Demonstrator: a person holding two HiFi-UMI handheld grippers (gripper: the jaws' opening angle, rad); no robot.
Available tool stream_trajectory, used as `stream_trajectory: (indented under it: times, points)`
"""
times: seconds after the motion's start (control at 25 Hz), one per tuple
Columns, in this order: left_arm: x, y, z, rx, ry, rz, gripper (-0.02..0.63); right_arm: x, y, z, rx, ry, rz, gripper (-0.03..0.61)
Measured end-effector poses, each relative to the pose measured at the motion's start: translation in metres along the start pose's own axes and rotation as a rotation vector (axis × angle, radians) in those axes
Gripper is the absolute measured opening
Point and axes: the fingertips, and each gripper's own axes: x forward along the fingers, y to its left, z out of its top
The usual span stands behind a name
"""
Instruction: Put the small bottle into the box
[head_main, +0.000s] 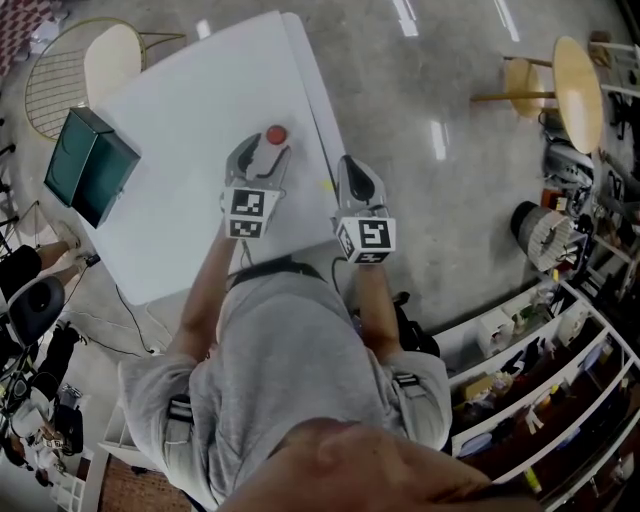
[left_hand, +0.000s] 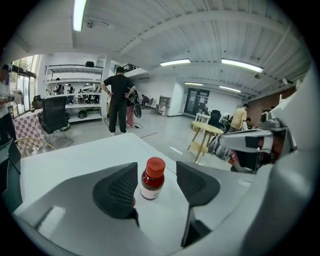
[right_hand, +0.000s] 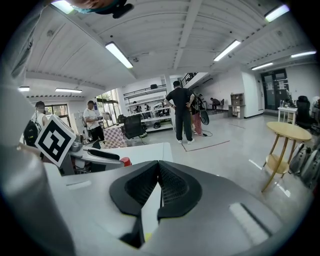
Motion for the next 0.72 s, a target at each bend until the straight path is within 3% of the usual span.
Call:
stream_trajectory:
  times: [0.48, 0.72]
  points:
    - [0.02, 0.007, -0.004, 0.032, 0.019, 0.014, 0.235, 0.003, -0.008, -0.008, 0.005, 0.039, -0.015, 0.003]
    - [0.021, 0.003, -0.003, 0.041, 0.014, 0.016, 0.153, 0.003, -0.011, -0.008, 0.006, 0.038, -0.01, 0.003]
